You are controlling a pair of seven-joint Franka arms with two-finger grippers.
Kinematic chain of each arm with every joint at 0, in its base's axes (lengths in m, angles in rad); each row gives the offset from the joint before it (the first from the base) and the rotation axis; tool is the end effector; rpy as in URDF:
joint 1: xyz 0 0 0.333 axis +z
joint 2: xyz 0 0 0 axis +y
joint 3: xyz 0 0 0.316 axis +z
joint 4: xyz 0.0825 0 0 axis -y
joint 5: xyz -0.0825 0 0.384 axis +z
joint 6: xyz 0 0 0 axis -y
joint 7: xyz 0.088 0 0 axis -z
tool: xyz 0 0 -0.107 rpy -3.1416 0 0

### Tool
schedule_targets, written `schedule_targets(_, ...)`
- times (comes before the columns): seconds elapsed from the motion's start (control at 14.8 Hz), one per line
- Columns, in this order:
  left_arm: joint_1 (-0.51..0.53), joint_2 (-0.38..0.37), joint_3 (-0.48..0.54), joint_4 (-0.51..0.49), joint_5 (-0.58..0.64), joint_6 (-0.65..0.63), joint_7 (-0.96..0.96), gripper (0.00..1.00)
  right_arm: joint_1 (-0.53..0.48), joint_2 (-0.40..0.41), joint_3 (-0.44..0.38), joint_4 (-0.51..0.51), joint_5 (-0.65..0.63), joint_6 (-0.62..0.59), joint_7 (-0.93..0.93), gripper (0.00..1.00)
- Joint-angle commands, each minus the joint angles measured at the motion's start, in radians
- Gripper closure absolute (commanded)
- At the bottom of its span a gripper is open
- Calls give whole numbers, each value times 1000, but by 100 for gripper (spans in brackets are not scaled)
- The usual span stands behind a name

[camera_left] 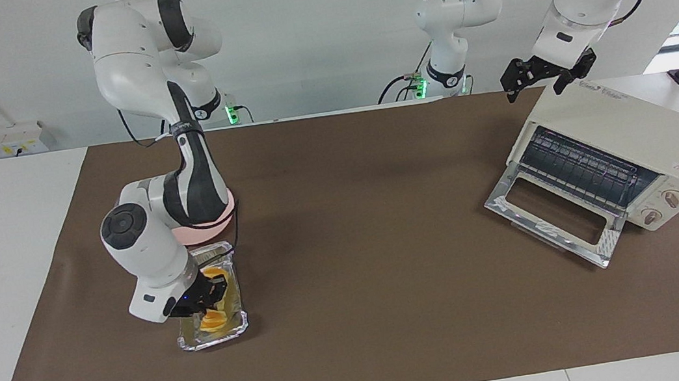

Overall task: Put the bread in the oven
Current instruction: 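Lift the bread with the right gripper and carry it into the foil tray, then lower the bread into the foil tray and open the right gripper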

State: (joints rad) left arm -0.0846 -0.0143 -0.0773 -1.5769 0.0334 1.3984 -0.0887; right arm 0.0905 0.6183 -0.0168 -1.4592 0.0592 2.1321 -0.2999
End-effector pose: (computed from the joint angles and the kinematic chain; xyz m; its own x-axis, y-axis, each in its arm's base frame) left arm 0.5243 -0.0819 0.6159 0.9850 -0.0652 -0.1597 -0.0739 -0.9961 -0.0488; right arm 0.7176 0.0578 0.3265 0.9388 0.3385 0.0641 0.3405 -0.9399 -0.0241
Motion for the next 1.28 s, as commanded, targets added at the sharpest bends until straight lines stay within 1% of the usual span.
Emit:
schedule_targets(0.0, 6, -27, 1, -28, -13, 19, -5, 0, -9, -18, 5, -15, 1, -10, 16, 0)
schedule_targets(0.27, 5, -27, 2, -28, -13, 19, -5, 0, -23, -45, 5, 2, 1, -84, 10, 0)
schedule_targets(0.54, 6, -27, 1, -29, -13, 19, -5, 0, -55, -55, 3, 16, -18, -107, -8, 0)
schedule_targets(0.74, 6, -27, 1, -29, -13, 19, -5, 0, -61, -52, 1, 0, -39, -77, -33, 0)
schedule_targets(0.81, 5, -27, 1, -29, -13, 19, -5, 0, -64, -51, 1, -15, -73, -58, -33, 0)
schedule_targets(0.88, 6, -27, 2, -29, -13, 19, -5, 0, -67, -54, 1, -41, -97, -29, -36, 0)
schedule_targets(1.08, 6, -27, 1, -28, -13, 19, -5, 0, -75, -68, 1, -116, -102, 57, -59, 0)
schedule_targets(1.22, 5, -27, 1, -28, -13, 19, -5, 0, -74, -80, 0, -148, -104, 91, -59, 1)
